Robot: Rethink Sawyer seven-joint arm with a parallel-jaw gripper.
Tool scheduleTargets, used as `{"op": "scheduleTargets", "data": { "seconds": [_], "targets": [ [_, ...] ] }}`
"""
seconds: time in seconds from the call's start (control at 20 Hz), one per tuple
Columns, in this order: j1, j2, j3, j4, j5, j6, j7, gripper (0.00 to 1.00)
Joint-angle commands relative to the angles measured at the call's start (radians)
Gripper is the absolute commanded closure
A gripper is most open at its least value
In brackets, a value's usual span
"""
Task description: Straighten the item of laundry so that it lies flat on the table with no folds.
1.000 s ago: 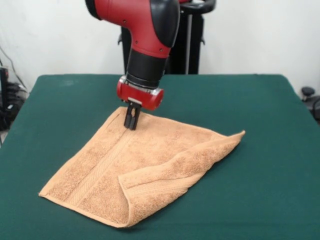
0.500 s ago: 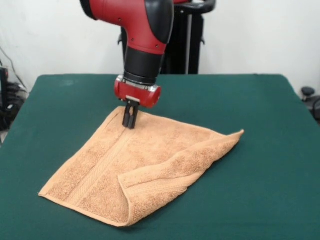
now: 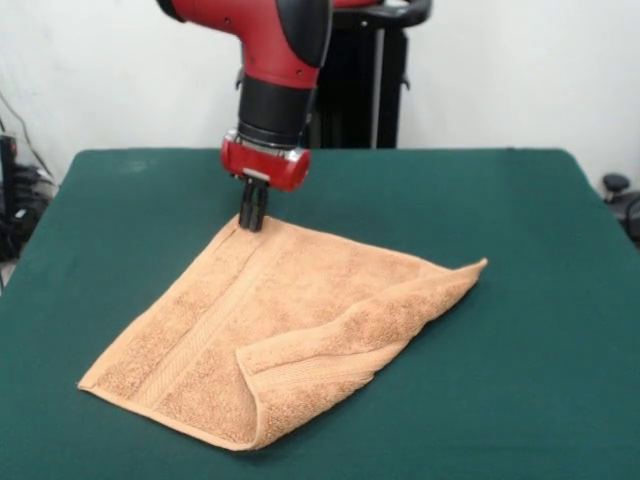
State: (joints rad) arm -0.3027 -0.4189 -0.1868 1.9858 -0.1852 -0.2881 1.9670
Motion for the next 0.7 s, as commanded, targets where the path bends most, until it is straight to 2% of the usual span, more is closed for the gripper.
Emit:
{"op": "scheduleTargets", "data": {
  "seconds": [0.05, 0.2, 0.55, 0.7],
  "targets": [
    [0.004, -0.043, 0.023, 0.166, -0.037, 0.06, 0.153, 1.0],
    [0.008, -0.061, 0.02, 0.183, -0.036, 0.061, 0.152, 1.0],
    [0.036, -0.007, 0.027, 0.158, 0.002, 0.02, 0.162, 1.0],
    [0.052, -0.037, 0.029, 0.167, 0.018, 0.044, 0.162, 1.0]
  ]
}}
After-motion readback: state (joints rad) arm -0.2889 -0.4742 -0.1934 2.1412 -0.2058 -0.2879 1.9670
